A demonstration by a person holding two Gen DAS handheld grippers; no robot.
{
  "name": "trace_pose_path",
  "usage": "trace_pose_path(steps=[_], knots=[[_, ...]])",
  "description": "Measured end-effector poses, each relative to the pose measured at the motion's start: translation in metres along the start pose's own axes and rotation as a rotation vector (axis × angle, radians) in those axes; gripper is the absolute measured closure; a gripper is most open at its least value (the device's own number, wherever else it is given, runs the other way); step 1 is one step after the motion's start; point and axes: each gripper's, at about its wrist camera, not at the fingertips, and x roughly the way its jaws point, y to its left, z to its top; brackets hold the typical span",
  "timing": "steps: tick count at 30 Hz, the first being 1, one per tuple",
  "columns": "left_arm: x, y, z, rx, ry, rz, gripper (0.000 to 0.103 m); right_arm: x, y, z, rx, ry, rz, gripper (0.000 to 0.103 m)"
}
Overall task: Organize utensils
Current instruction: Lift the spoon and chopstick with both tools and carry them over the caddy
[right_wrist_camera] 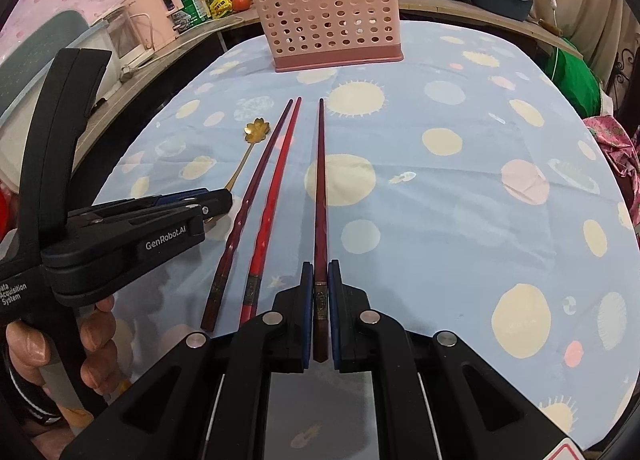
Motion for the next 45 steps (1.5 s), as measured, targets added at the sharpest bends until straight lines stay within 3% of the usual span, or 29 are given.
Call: trace_pose_path(steps=[5,10,11,26,36,45], knots=[[-0.008,0.0,0.0,0.003,-0.008,-0.01,0.093,-0.001,-0.001,0.0,0.001,-0.004,0.0,0.096],[-0.04,0.002,0.009,-0.004,-0.078,-0.025,0.094,-0.015,-0.001,0.008,0.005,-0.036,0.012,0.096],[-0.045,0.003,0.012,-0.007,-0.091,-0.025,0.101,-0.018,-0.001,0.009,0.006,-0.045,0.015,0.096],[-0.103,0.009,0.063,-0.031,-0.181,-0.045,0.103,-0.081,-0.017,0.071,0.087,-0.207,0.054,0.096],[-0.133,0.012,0.118,-0.001,-0.232,-0.054,0.103,-0.113,-0.029,0.132,0.1,-0.352,0.069,0.096],[-0.146,0.009,0.198,0.045,-0.263,-0.036,0.103,-0.137,-0.044,0.204,0.149,-0.499,0.079,0.096]])
